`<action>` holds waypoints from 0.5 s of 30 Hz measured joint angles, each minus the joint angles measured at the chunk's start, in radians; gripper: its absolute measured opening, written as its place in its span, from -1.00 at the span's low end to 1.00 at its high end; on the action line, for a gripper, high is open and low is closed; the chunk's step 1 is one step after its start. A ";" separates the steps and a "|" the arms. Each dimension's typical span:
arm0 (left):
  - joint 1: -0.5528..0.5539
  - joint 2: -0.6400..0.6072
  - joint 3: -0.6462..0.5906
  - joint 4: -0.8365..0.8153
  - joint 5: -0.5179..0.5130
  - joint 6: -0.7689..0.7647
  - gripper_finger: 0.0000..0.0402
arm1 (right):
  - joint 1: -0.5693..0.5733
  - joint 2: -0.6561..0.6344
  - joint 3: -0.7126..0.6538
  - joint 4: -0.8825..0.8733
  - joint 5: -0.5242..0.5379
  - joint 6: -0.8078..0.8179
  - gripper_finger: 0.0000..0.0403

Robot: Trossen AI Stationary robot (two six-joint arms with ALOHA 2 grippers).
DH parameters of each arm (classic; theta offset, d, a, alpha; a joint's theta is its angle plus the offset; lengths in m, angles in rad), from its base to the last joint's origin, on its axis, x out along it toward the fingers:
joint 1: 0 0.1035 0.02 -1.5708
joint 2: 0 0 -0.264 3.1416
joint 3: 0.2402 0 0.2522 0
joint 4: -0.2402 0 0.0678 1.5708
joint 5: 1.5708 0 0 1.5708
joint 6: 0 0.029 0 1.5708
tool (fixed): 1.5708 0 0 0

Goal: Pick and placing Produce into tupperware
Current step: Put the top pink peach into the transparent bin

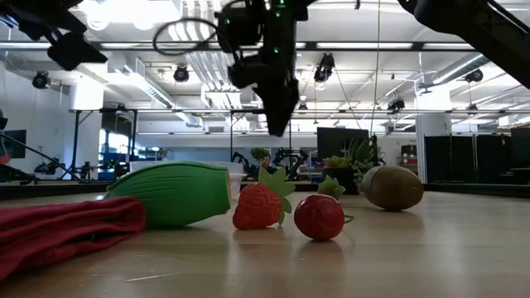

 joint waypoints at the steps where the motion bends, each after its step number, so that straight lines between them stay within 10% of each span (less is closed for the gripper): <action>1: 0.000 -0.002 0.015 0.002 0.000 0.009 0.59 | -0.005 -0.005 -0.020 0.000 0.000 0.000 0.63; 15: 0.001 -0.100 0.143 -0.044 -0.086 0.001 0.59 | -0.036 -0.029 -0.309 0.268 -0.054 -0.008 0.63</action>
